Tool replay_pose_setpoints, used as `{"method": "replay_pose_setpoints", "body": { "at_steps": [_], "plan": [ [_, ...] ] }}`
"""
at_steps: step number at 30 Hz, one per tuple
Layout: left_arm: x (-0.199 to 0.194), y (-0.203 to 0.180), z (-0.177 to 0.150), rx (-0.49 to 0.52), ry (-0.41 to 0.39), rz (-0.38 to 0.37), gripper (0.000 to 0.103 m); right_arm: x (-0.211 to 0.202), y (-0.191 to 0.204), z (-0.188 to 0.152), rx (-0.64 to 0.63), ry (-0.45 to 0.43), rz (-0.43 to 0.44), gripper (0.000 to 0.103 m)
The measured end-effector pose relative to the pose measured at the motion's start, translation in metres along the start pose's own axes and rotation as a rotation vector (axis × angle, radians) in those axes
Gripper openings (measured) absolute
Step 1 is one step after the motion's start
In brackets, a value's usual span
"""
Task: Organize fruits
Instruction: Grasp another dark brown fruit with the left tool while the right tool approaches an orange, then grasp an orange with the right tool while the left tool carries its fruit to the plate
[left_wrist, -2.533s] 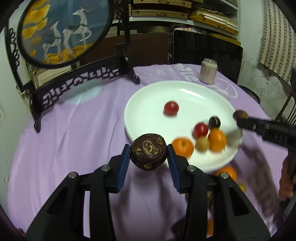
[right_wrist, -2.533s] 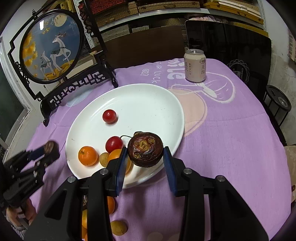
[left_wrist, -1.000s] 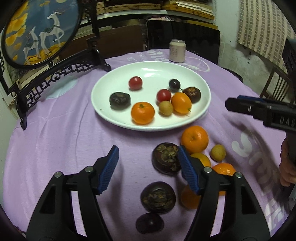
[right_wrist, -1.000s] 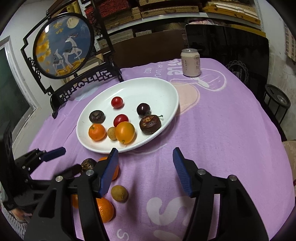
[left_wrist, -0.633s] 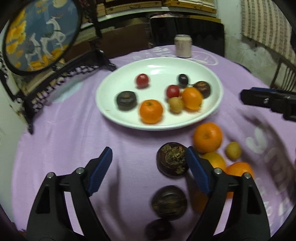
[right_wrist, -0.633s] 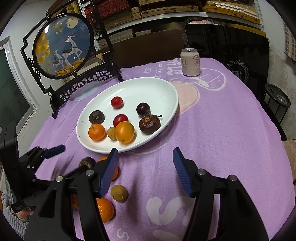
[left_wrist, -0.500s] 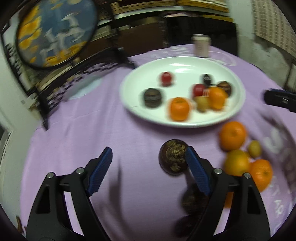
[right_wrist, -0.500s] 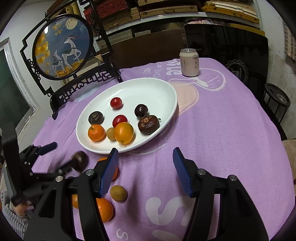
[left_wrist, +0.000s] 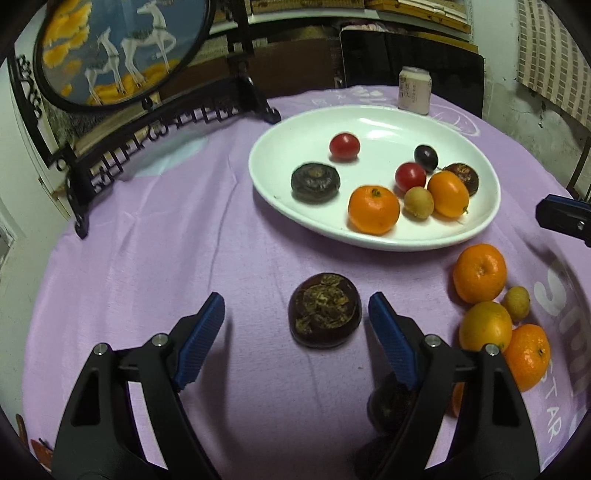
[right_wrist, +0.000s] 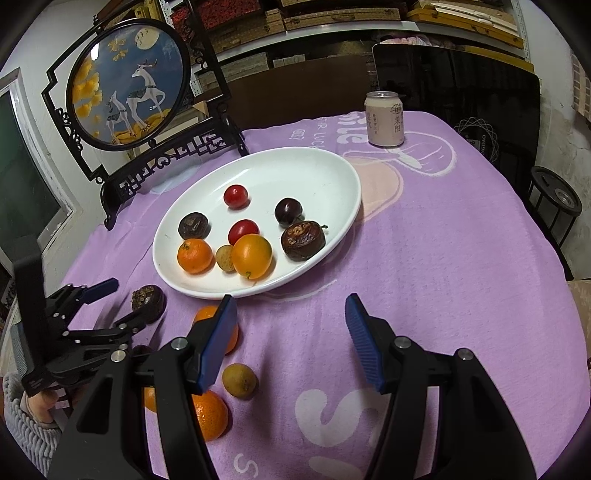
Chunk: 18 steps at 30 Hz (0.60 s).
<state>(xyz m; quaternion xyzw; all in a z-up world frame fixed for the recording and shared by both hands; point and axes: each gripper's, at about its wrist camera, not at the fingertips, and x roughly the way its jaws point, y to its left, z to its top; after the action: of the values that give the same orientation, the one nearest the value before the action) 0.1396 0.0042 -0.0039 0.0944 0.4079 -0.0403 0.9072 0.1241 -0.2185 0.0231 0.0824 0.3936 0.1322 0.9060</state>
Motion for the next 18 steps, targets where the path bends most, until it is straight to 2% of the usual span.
{"method": "replay_pose_setpoints", "body": {
  "at_steps": [3,5,8,10,11,14,18],
  "plan": [
    [0.006,0.0,0.0,-0.001,0.008,0.002,0.08,0.002,0.002,-0.001,-0.009,0.008,0.001,0.061],
    [0.011,0.001,0.001,-0.004,0.017,-0.006,0.076,0.004,0.005,-0.003,-0.014,0.016,0.006,0.061],
    [0.014,0.001,0.002,-0.015,0.023,-0.047,0.063,0.008,0.01,-0.006,-0.026,0.034,0.015,0.061],
    [0.014,0.0,0.002,-0.019,0.023,-0.085,0.048,0.012,0.016,-0.008,-0.042,0.051,0.021,0.061],
    [0.013,-0.002,0.002,-0.014,0.02,-0.092,0.045,0.014,0.019,-0.01,-0.05,0.059,0.024,0.061],
    [0.011,-0.008,0.0,0.012,0.01,-0.071,0.043,0.021,0.027,-0.014,-0.072,0.08,0.031,0.061],
    [0.012,-0.004,0.001,-0.009,0.014,-0.089,0.043,0.026,0.033,-0.015,-0.07,0.081,0.041,0.061]
  ]
}}
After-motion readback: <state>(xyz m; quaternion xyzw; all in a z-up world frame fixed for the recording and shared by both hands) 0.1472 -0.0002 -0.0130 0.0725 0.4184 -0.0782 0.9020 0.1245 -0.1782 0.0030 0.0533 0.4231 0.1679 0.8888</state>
